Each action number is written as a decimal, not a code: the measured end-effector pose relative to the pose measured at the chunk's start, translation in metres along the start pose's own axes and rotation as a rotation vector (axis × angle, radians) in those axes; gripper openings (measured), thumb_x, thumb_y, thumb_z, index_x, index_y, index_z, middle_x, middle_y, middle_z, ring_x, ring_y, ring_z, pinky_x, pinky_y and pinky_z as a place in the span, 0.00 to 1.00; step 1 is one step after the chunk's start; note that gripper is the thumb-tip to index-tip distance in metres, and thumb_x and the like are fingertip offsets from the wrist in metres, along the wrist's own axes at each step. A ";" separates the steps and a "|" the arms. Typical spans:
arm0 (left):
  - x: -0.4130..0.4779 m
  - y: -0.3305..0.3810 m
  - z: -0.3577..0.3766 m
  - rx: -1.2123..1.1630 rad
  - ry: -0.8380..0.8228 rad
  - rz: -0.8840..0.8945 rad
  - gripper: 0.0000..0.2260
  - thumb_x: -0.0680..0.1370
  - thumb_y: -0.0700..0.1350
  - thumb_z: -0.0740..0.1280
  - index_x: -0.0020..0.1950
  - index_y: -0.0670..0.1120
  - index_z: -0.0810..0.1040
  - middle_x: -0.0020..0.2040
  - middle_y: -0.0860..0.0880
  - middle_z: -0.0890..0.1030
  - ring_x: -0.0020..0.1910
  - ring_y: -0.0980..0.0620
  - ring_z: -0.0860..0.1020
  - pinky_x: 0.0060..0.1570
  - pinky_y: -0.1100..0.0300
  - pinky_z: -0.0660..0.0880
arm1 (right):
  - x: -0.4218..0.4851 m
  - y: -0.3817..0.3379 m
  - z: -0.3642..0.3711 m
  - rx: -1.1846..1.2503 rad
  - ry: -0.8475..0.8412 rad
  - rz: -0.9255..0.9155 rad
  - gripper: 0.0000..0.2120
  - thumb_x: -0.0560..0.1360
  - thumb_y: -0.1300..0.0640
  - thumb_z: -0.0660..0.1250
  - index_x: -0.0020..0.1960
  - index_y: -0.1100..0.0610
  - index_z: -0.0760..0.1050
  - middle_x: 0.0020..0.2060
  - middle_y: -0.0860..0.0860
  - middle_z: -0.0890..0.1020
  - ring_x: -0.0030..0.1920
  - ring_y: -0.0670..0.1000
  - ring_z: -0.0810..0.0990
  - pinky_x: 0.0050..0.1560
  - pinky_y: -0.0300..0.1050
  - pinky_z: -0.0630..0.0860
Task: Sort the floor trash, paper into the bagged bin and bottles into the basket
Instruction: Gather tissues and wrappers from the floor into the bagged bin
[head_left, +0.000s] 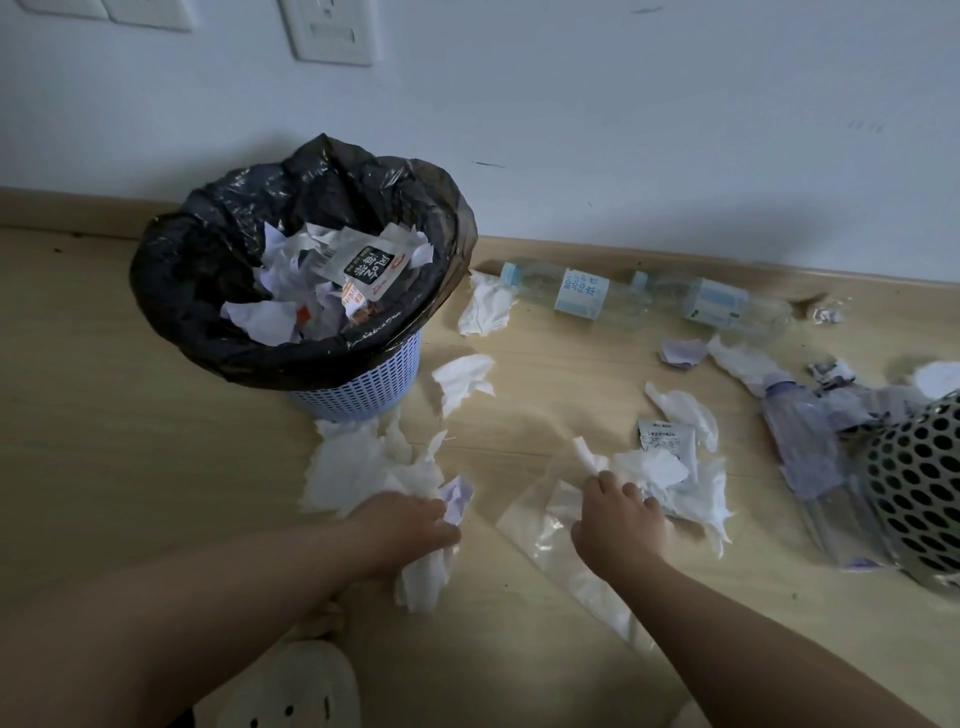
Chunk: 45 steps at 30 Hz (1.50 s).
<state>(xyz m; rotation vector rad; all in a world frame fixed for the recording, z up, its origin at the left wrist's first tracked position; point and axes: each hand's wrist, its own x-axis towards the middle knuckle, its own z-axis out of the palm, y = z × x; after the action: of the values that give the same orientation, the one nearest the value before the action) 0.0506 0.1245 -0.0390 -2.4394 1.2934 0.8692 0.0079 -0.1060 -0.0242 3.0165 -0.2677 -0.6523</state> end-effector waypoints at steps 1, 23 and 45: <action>0.002 0.001 0.000 0.002 -0.016 -0.003 0.20 0.76 0.39 0.65 0.66 0.47 0.66 0.60 0.43 0.72 0.55 0.44 0.75 0.47 0.53 0.73 | -0.001 -0.005 0.000 0.028 0.017 -0.014 0.18 0.77 0.55 0.56 0.67 0.56 0.65 0.64 0.50 0.69 0.63 0.54 0.70 0.63 0.48 0.65; 0.023 -0.018 -0.123 -1.889 0.578 -0.495 0.09 0.78 0.43 0.64 0.58 0.47 0.75 0.47 0.46 0.81 0.45 0.47 0.81 0.44 0.52 0.80 | 0.014 -0.043 -0.063 1.558 0.060 -0.001 0.08 0.76 0.48 0.65 0.43 0.53 0.74 0.37 0.48 0.77 0.38 0.47 0.75 0.39 0.41 0.71; 0.012 -0.026 -0.110 -1.447 0.549 -0.686 0.15 0.77 0.43 0.65 0.64 0.46 0.72 0.56 0.45 0.78 0.54 0.45 0.78 0.53 0.53 0.76 | 0.026 -0.016 -0.051 0.985 0.140 0.205 0.21 0.72 0.47 0.67 0.62 0.54 0.72 0.53 0.50 0.78 0.56 0.54 0.74 0.47 0.43 0.65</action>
<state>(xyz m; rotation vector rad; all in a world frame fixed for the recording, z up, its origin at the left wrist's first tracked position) 0.1199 0.0803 0.0391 -3.9254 -0.5650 1.1264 0.0551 -0.0942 0.0101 3.8012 -1.1797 -0.3330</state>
